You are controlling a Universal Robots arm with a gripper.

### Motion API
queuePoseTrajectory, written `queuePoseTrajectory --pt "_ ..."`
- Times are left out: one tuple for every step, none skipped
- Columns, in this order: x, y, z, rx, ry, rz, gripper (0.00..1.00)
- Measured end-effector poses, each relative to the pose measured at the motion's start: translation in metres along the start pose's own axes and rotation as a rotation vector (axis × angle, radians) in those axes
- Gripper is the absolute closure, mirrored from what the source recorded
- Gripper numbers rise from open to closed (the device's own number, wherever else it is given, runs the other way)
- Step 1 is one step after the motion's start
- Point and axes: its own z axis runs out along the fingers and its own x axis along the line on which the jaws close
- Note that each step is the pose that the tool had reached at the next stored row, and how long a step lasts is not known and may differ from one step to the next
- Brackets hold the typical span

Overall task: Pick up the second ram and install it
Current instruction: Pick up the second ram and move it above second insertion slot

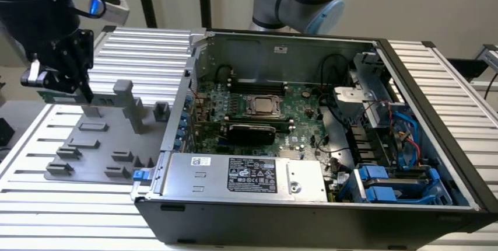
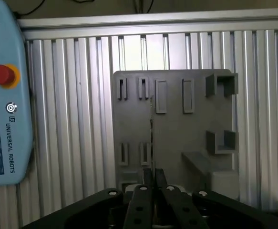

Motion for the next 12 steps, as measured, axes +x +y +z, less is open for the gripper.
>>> queuePoseTrajectory --pt "0.0 -0.0034 -0.003 -0.0001 -0.0012 0.0 0.87" --pt "0.0 -0.0066 -0.0059 -0.0002 -0.0025 -0.001 0.87" --pt "-0.001 -0.01 -0.0088 -0.0004 -0.0036 -0.001 0.87" --pt "-0.001 -0.0133 -0.0116 -0.0003 -0.0049 -0.001 0.87" --pt "-0.001 -0.017 -0.0147 -0.0004 -0.0061 -0.001 0.87" --pt "-0.001 -0.0203 -0.0175 -0.0004 -0.0074 -0.001 0.87" --pt "-0.002 -0.0238 -0.0203 -0.0006 -0.0084 -0.002 0.87" --pt "-0.002 -0.0274 -0.0229 -0.0005 -0.0096 -0.002 0.87" --pt "-0.002 -0.0311 -0.0253 -0.0004 -0.0107 -0.002 0.87" --pt "-0.002 -0.0349 -0.0278 -0.0006 -0.0115 -0.002 0.87" --pt "-0.003 -0.0386 -0.0303 -0.0007 -0.0123 -0.002 0.87" --pt "-0.003 -0.0424 -0.0327 -0.0008 -0.0131 -0.002 0.87"
